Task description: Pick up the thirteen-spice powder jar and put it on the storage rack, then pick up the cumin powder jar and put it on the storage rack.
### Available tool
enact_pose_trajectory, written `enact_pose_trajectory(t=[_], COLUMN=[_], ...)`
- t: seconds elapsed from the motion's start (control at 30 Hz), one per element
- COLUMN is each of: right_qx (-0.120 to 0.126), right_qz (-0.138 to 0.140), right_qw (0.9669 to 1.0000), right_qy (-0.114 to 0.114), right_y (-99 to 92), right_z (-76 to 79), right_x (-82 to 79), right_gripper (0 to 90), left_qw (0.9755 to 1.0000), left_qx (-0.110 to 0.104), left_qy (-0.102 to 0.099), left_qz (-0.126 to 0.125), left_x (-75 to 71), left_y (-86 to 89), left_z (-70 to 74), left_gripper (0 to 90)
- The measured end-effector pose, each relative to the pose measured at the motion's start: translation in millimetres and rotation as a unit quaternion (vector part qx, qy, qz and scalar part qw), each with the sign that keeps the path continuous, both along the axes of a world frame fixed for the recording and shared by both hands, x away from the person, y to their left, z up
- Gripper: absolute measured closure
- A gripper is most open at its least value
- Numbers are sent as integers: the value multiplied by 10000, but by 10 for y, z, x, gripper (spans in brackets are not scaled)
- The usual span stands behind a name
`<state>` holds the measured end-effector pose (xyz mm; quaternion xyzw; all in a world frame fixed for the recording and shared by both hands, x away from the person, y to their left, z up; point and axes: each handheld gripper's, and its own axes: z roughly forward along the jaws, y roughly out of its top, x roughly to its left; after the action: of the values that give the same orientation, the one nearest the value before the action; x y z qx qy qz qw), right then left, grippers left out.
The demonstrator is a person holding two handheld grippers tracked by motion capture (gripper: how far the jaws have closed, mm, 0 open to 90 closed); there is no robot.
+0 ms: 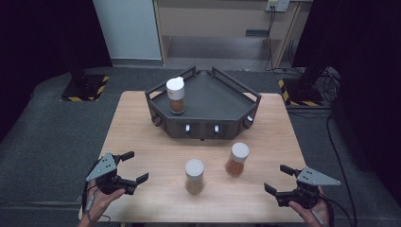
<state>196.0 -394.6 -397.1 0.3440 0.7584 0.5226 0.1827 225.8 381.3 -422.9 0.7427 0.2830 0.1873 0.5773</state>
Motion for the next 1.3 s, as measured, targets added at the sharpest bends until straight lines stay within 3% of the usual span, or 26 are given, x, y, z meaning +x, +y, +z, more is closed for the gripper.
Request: enact_pose_trajectory(t=[0.27,0.37,0.47,1.3], right_qx=[4,21,43,42], right_qz=[-2,-7,-9,1], right_qw=[10000,10000,10000,10000], right_qy=[7,14,8,13], right_y=[2,-6,-12,-11], right_z=[-1,-7,-8,-8], right_x=[6,9,5,6], right_gripper=[60,60,60,60], left_qw=[9999,9994,9988,9990], left_qx=[-130,-336,-477,-432], left_qy=[-22,85,68,51], left_qz=[7,-29,-4,-64], left_x=[-14,13,6,17], left_y=[50,84,108,85], left_z=[-41,-81,-108,-108], left_gripper=[15,15,15,14])
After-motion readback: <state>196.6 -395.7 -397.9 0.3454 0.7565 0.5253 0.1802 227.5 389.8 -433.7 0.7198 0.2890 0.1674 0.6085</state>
